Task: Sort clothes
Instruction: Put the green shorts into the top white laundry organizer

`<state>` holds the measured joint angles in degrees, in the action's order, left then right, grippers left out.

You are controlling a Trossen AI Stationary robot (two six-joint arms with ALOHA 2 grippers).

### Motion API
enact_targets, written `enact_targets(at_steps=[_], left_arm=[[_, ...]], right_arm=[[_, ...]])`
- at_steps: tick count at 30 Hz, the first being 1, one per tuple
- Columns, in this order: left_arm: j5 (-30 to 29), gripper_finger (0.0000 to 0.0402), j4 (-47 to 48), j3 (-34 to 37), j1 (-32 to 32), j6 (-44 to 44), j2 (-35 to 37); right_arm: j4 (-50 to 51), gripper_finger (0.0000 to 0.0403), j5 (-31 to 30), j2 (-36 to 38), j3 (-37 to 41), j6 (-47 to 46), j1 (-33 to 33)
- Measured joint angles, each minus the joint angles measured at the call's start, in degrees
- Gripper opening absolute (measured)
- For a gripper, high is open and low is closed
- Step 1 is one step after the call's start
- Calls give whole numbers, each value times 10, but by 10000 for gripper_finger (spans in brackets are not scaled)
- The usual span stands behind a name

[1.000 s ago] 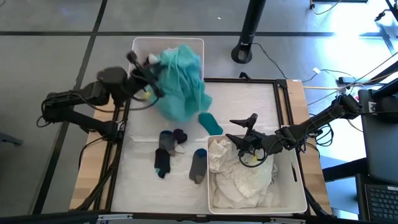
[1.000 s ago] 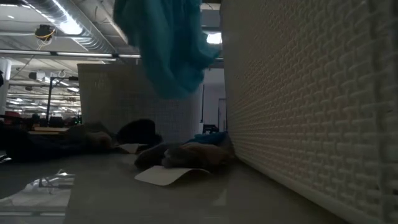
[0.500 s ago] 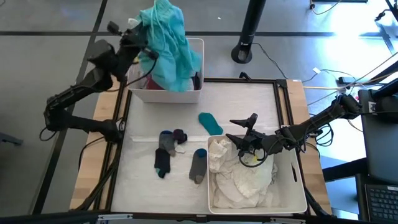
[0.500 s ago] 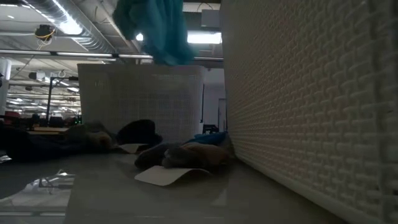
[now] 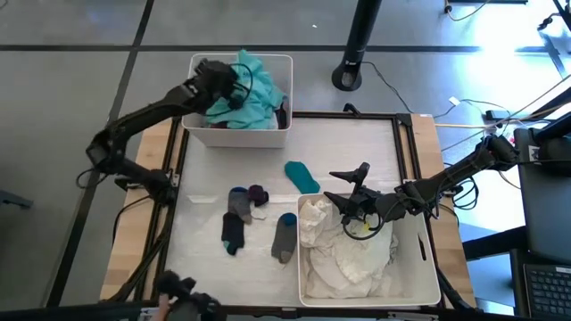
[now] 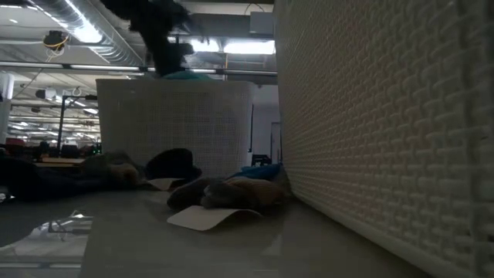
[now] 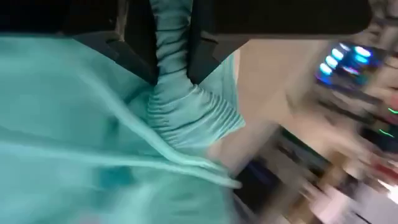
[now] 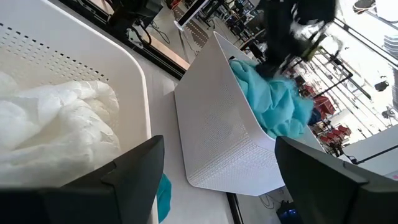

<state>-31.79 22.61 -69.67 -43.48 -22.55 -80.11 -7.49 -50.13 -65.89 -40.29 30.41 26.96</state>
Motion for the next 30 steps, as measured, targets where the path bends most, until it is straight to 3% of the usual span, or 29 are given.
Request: enact_targets(at_steps=[4,9,15,20,27,30], left_arm=[[40,84,39,20,-12,53,-53],[43,130,58,19,-21,54,-79],[43,174,87,-36,-10,40,-21],[48,183,80,-74,30,56,68],[236,177,73,-77,122,103,169],[270,177,93,-77,177,116,180]], right_arm=[[0,310,0,0,0,0,0],[0,310,3,0,0,0,0],[0,310,5,0,0,0,0],[0,310,6,0,0,0,0],[-1,310,0,0,0,-1,0],[-1,310,-1,0,0,-1,0]])
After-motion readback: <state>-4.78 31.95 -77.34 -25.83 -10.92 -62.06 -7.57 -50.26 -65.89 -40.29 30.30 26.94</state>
